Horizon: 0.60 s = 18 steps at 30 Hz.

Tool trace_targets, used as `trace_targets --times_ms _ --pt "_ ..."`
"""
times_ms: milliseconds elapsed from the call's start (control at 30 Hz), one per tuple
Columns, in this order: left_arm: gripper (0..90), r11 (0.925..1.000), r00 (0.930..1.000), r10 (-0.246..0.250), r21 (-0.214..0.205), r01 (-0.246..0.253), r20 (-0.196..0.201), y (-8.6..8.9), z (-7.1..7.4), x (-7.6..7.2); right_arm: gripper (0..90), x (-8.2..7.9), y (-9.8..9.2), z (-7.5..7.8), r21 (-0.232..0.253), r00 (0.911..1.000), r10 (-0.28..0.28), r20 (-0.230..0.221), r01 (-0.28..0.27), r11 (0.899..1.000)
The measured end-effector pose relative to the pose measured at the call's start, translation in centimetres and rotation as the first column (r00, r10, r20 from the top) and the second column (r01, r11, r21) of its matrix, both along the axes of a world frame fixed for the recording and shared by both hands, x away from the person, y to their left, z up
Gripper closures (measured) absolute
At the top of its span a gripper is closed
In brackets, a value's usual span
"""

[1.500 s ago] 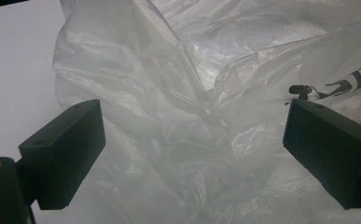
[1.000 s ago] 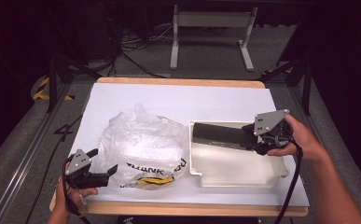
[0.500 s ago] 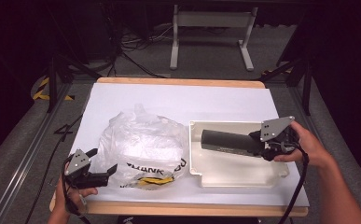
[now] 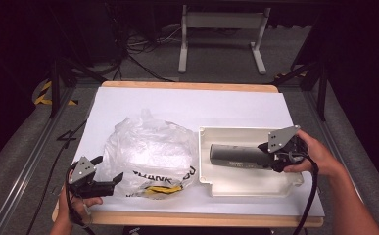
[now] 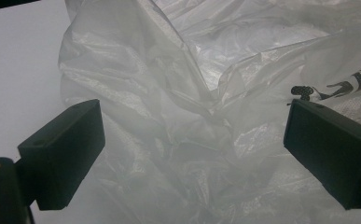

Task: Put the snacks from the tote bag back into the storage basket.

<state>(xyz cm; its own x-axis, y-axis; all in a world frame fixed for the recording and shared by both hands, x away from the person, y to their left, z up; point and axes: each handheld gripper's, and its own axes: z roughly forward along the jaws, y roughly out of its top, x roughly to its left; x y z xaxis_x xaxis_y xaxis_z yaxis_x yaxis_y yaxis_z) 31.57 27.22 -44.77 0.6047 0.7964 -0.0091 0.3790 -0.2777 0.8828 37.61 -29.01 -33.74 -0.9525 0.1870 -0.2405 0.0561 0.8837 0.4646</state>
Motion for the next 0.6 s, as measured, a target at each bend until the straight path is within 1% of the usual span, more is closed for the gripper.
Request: trace_targets --times_ms 200,267,367,433,533,600 --pt "6.2 1.0000 1.0000 -0.005 -0.006 0.005 -0.002 0.0 0.0 0.1 43.1 0.1 -0.2 -0.7 -0.006 0.9998 0.015 -0.017 -0.015 1.000" --pt "6.2 1.0000 1.0000 -0.005 -0.006 0.005 -0.002 0.0 0.0 0.1 43.1 0.1 -0.3 -0.9 0.001 0.9995 0.023 -0.020 -0.023 1.000" --pt "6.2 1.0000 1.0000 -0.003 0.004 0.003 -0.001 0.0 0.0 0.0 43.1 0.4 -0.4 -0.9 0.007 0.9992 0.027 -0.028 -0.027 1.000" --pt "6.2 1.0000 1.0000 -0.004 0.001 0.004 -0.004 0.0 0.0 0.0 43.0 0.4 -0.5 -1.0 0.003 0.9991 0.029 -0.031 -0.029 1.000" --pt "6.2 1.0000 1.0000 -0.003 0.006 0.003 -0.004 0.0 -0.1 0.1 42.9 0.8 -0.5 -1.2 -0.017 0.9986 0.041 -0.032 -0.042 0.999" --pt "6.2 1.0000 1.0000 -0.007 0.007 0.007 -0.005 -0.1 -0.1 0.0 42.8 1.1 -0.6 -1.5 -0.027 0.9981 0.038 -0.049 -0.040 0.999"
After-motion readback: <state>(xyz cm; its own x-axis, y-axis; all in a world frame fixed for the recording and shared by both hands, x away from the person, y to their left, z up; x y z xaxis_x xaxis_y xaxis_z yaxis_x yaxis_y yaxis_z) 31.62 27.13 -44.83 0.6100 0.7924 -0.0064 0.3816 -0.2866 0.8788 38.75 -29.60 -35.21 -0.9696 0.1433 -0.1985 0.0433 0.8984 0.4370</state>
